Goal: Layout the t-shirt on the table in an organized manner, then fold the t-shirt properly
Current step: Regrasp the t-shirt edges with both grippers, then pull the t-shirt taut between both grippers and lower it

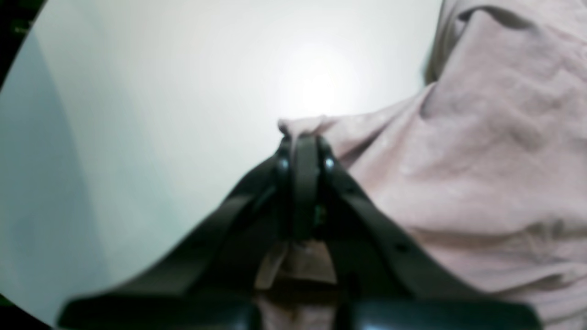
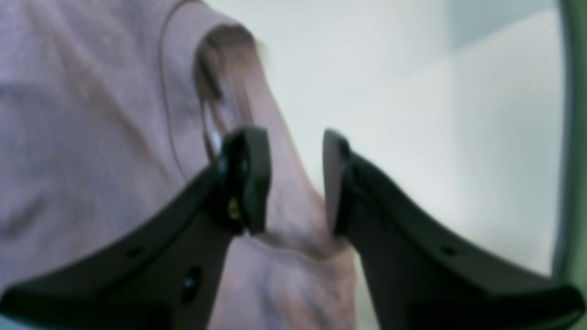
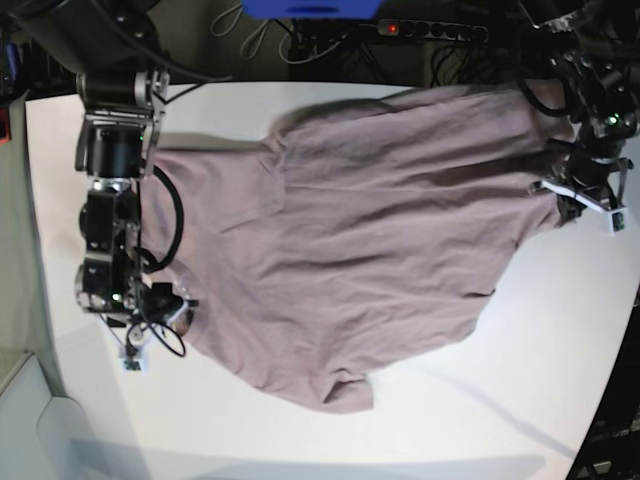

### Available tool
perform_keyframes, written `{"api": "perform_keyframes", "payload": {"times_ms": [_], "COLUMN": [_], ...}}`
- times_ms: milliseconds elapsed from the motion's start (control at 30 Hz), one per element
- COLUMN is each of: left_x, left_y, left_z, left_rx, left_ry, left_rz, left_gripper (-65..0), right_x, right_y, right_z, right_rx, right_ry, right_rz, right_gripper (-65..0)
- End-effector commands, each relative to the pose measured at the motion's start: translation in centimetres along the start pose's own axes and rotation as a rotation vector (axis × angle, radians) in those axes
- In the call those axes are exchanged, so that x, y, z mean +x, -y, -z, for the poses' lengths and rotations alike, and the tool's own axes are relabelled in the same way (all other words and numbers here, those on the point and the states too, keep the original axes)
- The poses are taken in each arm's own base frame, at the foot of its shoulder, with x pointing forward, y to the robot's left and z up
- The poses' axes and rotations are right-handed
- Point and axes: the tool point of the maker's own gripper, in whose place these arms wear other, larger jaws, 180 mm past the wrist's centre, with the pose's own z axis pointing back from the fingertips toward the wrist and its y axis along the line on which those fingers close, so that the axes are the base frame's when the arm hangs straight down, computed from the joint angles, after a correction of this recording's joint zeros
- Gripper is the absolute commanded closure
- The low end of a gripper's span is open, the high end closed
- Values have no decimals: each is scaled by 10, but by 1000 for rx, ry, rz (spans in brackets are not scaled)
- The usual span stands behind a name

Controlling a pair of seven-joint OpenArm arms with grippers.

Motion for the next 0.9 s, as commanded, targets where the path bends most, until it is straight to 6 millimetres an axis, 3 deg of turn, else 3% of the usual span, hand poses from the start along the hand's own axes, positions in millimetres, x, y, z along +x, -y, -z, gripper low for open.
{"api": "perform_keyframes", "payload": {"times_ms": [0,133,300,467,567,867], "left_x": [20,19,12,7,7,7], "left_y": [0,0,-1,2,4,-1], "left_z": [-3,-9,-12,-11,-12,-13], "left_rx": [-2,1,3,-1,-3,10], "left_ry": [59,61,47,37,41,42], "left_rz": [16,32,37,23,20,14], "left_gripper": [-2,-2,-2,-2,-2,-2], "right_x": [34,51,67,78,79,44], "right_y": [3,-9,-10,-12,-25,-34], "right_z": [0,17,17,15,18,45], "right_rx": [3,32,36,43,66,92], "right_ry": [84,135,232,308,327,299], "right_rz": [-4,-17,-13,-8,-2,21], "right_gripper": [-216,-319,-486,-500,-500,-497]}}
